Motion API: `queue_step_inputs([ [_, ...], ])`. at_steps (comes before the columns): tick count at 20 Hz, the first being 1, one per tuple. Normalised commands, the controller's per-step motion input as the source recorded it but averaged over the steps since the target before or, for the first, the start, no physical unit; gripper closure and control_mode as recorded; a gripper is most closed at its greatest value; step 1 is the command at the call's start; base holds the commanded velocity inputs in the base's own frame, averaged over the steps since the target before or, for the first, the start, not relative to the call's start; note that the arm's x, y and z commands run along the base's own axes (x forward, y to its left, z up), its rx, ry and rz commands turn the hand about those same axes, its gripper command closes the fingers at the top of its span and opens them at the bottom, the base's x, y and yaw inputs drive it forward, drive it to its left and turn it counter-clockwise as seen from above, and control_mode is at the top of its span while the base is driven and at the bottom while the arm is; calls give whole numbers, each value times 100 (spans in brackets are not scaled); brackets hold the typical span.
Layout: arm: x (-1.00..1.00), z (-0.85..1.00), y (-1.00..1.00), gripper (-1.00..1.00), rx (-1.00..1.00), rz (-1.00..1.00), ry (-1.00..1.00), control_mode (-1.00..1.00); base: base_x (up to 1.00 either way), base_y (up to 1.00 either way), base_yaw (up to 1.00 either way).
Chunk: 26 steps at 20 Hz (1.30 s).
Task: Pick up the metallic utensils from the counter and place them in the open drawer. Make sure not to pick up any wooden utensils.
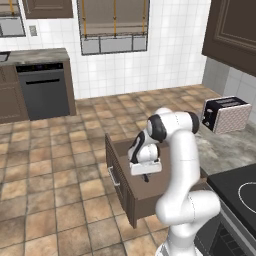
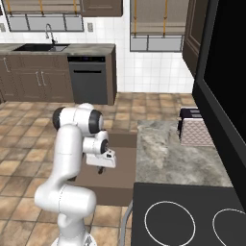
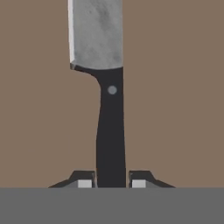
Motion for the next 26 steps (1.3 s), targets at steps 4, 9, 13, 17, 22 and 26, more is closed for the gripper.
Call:
queue_step_inputs([
  [4,-22,0,-6,-100,0,0,0,-100,0,0,0],
  [9,-1,13,0,-100,0,0,1,-100,0,0,0],
  [13,-6,93,0,-100,0,0,0,-100,0,0,0],
  [17,-44,100,0,-100,2,0,0,-100,0,0,0],
  [22,-89,100,-8,-100,3,1,0,-100,0,0,0],
  [26,-100,100,-16,-100,1,3,-1,-100,0,0,0],
])
